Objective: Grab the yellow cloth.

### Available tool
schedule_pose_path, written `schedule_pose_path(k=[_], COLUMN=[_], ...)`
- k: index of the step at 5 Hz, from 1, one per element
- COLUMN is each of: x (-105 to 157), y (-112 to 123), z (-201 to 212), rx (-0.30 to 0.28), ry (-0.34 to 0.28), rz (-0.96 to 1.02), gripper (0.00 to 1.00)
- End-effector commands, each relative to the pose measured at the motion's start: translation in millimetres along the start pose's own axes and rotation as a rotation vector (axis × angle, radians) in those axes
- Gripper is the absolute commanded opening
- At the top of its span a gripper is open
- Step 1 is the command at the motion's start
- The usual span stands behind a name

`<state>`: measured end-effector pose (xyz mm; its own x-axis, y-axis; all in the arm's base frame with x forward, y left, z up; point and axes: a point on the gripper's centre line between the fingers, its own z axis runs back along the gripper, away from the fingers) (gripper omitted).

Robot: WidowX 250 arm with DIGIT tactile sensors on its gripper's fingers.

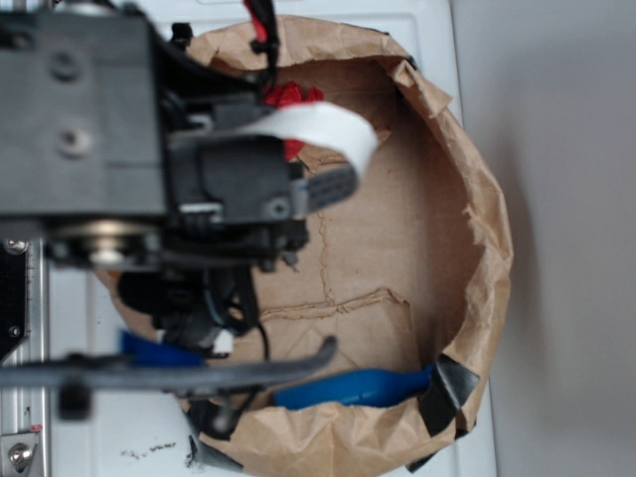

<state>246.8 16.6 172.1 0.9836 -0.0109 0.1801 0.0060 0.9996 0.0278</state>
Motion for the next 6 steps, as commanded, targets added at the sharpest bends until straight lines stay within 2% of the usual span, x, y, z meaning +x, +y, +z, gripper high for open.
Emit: schedule_pose_path(k=[1, 3, 4, 6], x=[-6, -6, -26, -10], y=[7, 7, 16, 35], z=[-8, -8, -13, -63], rx=[0.084, 0.084, 0.044, 0.109], ry=[0.043, 0.043, -0.042, -0.046], rz=[0.057, 0.057, 0.028, 0.007], gripper=[1.0, 1.0, 1.0, 1.0])
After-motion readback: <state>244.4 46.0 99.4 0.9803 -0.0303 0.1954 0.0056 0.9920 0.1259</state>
